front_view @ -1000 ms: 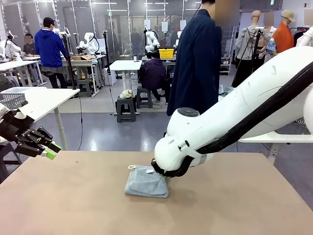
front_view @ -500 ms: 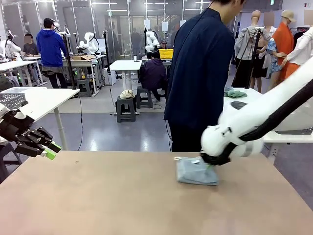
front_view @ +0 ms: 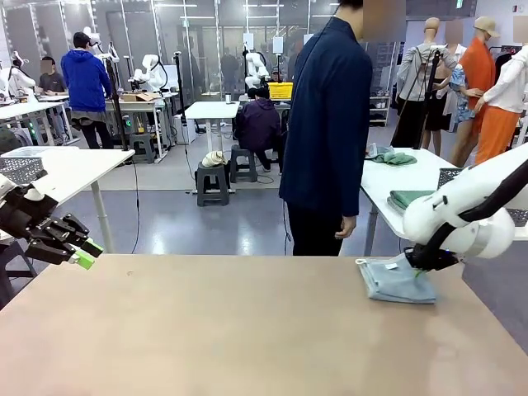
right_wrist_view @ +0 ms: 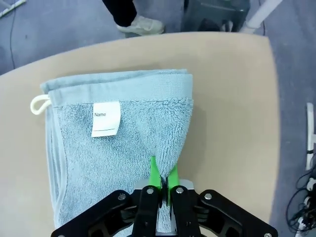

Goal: Fold the towels and place them in the basket.
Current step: Place the folded Towel with hook on the right side of the table.

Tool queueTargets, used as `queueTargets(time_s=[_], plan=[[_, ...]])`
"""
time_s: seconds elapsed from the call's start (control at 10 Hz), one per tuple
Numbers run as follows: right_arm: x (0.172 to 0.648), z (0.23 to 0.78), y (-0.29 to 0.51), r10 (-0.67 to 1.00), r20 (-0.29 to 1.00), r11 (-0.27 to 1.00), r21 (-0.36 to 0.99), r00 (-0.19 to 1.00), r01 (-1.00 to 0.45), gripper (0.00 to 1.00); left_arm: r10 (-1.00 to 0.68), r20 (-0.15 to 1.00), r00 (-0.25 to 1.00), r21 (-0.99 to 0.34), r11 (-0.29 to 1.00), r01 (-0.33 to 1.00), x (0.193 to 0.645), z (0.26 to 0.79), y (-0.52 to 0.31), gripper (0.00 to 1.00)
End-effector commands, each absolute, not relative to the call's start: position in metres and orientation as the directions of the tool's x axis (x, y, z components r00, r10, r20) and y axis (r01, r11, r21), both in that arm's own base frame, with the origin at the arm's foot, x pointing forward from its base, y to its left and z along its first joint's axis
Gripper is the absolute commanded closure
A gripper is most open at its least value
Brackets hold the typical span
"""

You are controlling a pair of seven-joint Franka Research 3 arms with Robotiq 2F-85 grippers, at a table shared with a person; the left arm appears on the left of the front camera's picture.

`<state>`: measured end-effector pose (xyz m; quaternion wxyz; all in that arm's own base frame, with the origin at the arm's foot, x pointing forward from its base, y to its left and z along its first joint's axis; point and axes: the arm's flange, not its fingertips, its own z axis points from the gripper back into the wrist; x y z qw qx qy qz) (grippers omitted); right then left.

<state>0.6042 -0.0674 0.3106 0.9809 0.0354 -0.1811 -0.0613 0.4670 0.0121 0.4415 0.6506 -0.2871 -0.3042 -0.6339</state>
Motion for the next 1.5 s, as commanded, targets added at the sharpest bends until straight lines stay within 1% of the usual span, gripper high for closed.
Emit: queueTargets(time_s=[0.0, 0.2, 0.3, 0.4, 0.5, 0.6, 0.7, 0.8, 0.9, 1.0, 1.2, 1.4], plan=[[0.619, 0.311, -0.085, -0.108, 0.317, 0.992, 0.1, 0.942, 0.08, 0.94, -0.646, 0.763, 0.007, 0.015, 0.03, 0.999, 0.467, 0.442, 0.012, 0.56], [0.619, 0.31, -0.1, -0.107, 0.304, 0.992, 0.096, 0.947, 0.081, 0.94, -0.646, 0.763, 0.007, 0.015, 0.03, 0.999, 0.467, 0.442, 0.012, 0.56], [0.62, 0.309, -0.101, -0.125, 0.305, 0.99, 0.105, 0.944, 0.098, 0.74, -0.646, 0.763, 0.007, 0.015, 0.03, 0.999, 0.467, 0.442, 0.012, 0.56], [0.62, 0.309, -0.1, -0.129, 0.322, 0.989, 0.109, 0.938, 0.099, 0.74, -0.646, 0.763, 0.007, 0.015, 0.03, 0.999, 0.467, 0.442, 0.012, 0.56], [0.62, 0.311, -0.1, -0.129, 0.339, 0.989, 0.106, 0.932, 0.098, 0.54, -0.646, 0.763, 0.007, 0.015, 0.03, 0.999, 0.467, 0.442, 0.012, 0.56], [0.619, 0.317, -0.103, -0.132, 0.353, 0.99, 0.096, 0.926, 0.104, 0.71, -0.646, 0.763, 0.007, 0.015, 0.03, 0.999, 0.467, 0.442, 0.012, 0.56], [0.616, 0.327, -0.107, -0.132, 0.365, 0.99, 0.089, 0.922, 0.107, 0.34, -0.646, 0.763, 0.007, 0.015, 0.03, 0.999, 0.467, 0.442, 0.012, 0.56], [0.609, 0.344, -0.11, -0.134, 0.383, 0.99, 0.085, 0.914, 0.109, 0.51, -0.646, 0.763, 0.007, 0.015, 0.03, 0.999, 0.467, 0.442, 0.012, 0.56], [0.595, 0.371, -0.108, -0.126, 0.4, 0.991, 0.095, 0.908, 0.096, 0.14, -0.646, 0.763, 0.007, 0.015, 0.03, 0.999, 0.467, 0.442, 0.012, 0.56], [0.567, 0.415, -0.101, -0.122, 0.428, 0.992, 0.086, 0.896, 0.094, 0.14, -0.646, 0.763, 0.007, 0.015, 0.03, 0.999, 0.467, 0.442, 0.012, 0.56], [0.505, 0.495, -0.091, -0.162, 0.479, 0.987, 0.065, 0.863, 0.149, 0.14, -0.646, 0.763, 0.007, 0.015, 0.03, 0.999, 0.467, 0.442, 0.012, 0.56], [0.446, 0.544, -0.079, -0.225, 0.412, 0.974, 0.084, 0.883, 0.209, 0.14, -0.646, 0.763, 0.007, 0.015, 0.03, 0.999, 0.467, 0.442, 0.012, 0.56]])
